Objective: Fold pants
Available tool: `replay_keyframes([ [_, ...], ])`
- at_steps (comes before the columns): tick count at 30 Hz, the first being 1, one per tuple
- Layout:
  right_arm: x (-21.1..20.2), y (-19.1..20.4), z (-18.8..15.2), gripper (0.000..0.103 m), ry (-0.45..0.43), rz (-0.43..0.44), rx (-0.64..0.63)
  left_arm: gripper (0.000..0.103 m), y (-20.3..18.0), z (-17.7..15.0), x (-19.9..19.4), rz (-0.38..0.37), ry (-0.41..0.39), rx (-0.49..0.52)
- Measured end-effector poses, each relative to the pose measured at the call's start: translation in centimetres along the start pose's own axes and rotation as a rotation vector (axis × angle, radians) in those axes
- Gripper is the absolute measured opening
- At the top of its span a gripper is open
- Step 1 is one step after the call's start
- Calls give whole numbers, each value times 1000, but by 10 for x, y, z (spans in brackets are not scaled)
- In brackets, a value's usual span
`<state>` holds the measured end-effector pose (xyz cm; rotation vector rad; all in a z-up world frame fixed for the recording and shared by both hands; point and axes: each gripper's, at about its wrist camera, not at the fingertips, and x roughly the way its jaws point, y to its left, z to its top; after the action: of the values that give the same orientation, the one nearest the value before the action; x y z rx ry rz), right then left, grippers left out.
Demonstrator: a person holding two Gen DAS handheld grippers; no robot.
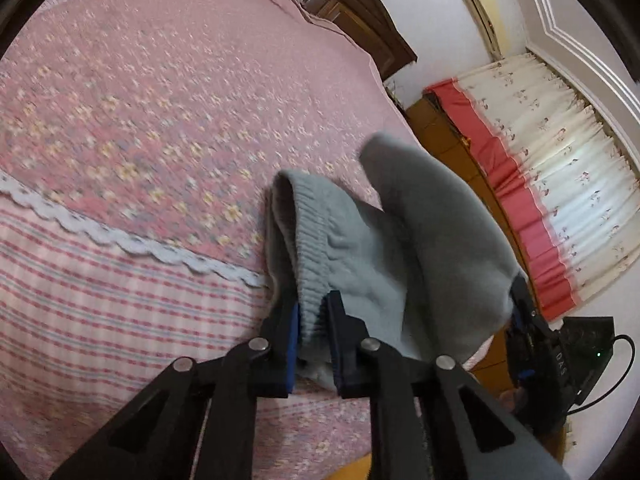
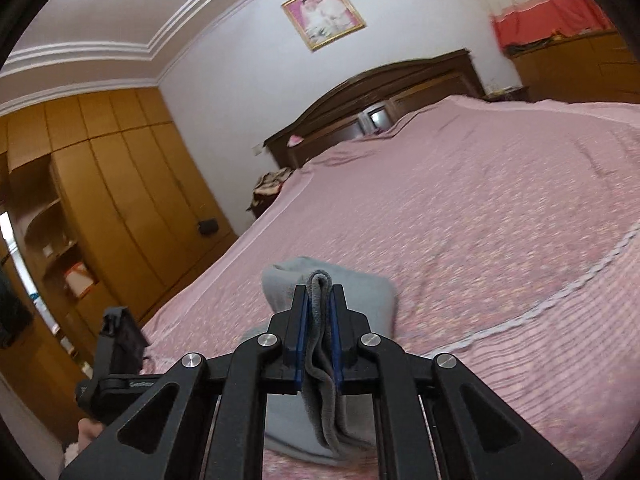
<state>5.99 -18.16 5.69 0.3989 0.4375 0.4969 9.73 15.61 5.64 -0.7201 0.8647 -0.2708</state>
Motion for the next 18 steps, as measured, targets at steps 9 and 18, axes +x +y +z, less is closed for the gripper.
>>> replay_keyframes([
  [9, -29, -37, 0, 11, -58, -126, 117, 57, -50, -3, -23, 207, -93, 117],
  [18, -53, -113, -40, 11, -22, -325, 422, 66, -147, 2, 63, 44, -15, 339],
])
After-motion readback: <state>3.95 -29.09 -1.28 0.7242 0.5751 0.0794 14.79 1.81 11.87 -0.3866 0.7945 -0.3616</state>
